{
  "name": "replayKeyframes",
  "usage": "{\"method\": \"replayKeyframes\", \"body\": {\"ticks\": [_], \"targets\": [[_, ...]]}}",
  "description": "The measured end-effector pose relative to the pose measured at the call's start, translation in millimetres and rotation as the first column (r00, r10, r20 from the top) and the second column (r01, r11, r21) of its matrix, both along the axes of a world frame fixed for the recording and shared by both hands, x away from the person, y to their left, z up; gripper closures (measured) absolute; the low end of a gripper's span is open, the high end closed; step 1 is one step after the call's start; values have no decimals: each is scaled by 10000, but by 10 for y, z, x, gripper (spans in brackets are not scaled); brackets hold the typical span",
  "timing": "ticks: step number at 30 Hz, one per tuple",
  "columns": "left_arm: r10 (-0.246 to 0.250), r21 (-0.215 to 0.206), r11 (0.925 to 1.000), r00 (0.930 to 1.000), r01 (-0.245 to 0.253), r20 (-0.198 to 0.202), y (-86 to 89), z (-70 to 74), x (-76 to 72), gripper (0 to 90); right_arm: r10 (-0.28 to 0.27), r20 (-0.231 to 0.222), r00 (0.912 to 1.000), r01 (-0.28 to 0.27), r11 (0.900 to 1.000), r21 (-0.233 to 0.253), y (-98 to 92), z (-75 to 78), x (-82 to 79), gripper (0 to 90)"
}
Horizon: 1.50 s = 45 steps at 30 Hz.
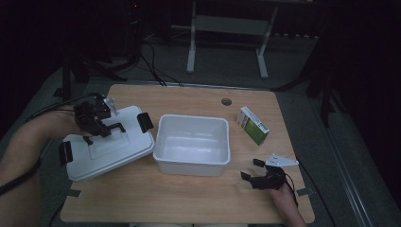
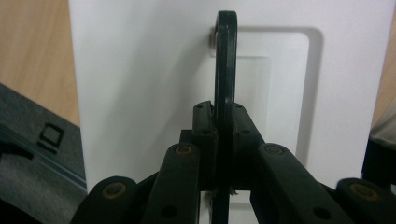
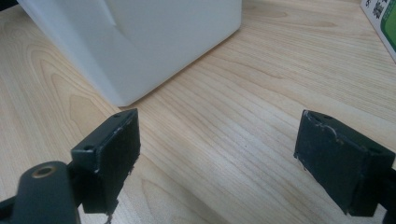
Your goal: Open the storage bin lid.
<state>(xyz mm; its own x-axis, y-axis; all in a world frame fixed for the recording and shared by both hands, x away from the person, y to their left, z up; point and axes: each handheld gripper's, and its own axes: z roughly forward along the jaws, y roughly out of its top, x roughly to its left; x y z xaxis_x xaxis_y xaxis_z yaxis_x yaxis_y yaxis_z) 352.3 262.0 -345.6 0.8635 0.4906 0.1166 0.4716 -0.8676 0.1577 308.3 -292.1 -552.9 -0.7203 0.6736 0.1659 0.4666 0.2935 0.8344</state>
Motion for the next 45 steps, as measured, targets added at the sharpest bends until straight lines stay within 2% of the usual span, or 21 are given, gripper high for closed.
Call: {"method": "replayKeyframes", "body": {"ticks": [3,4,5,6,7,8,9,10,11,12,14,16,20,21,27,34,45], "targets": [[136,-115,9998,9999,-137,-67,53,-63,-3,839,-13,0,10000,13,10000,4,-5,0,0,139],[270,-222,9994,9996,-272,-59,89,-130,-3,839,-31,-12,10000,31,10000,11,-5,1,-2,139],[270,-222,9994,9996,-272,-59,89,-130,-3,839,-31,-12,10000,31,10000,11,-5,1,-2,139],[252,-330,9991,9997,-255,-71,113,-198,-2,839,-19,-18,10000,19,10000,-34,-1,-2,-1,139],[252,-330,9991,9997,-255,-71,113,-198,-2,839,-19,-18,10000,19,10000,-34,-1,-2,-1,139],[276,-389,9988,9995,-281,-132,132,-277,-3,839,-4,-22,10000,4,10000,-53,3,-4,1,139],[276,-389,9988,9995,-281,-132,132,-277,-3,839,-4,-22,10000,4,10000,-53,3,-4,1,139],[361,-405,9985,9992,-367,-171,159,-366,-1,839,-8,-1,10000,8,10000,-33,3,-1,-1,139],[361,-405,9985,9992,-367,-171,159,-366,-1,839,-8,-1,10000,8,10000,-33,3,-1,-1,139],[492,-491,9975,9985,-504,-256,192,-463,1,839,-18,-5,10000,18,10000,-7,0,0,-2,139],[522,-494,9973,9982,-536,-299,205,-508,2,839,-16,-7,10000,16,10000,-16,-2,-1,-1,139],[649,-545,9963,9970,-672,-421,225,-643,-1,839,-5,-17,10000,5,10000,-30,1,-2,-1,139],[647,-509,9965,9969,-670,-445,228,-681,2,839,-6,-14,10000,6,10000,-32,2,-1,0,139],[601,-474,9969,9965,-628,-579,221,-803,16,838,-8,-11,10000,8,10000,-28,2,-1,-1,139],[719,-313,9967,9943,-746,-781,187,-983,59,838,3,-9,10000,-3,10000,-45,4,-4,-2,139],[713,-303,9968,9930,-744,-941,123,-1157,104,838,-2,-22,10000,1,10000,-30,1,-4,-5,139],[688,-187,9973,9913,-713,-1125,41,-1261,153,838,28,38,10000,-27,10000,-81,5,3,-9,139]]}}
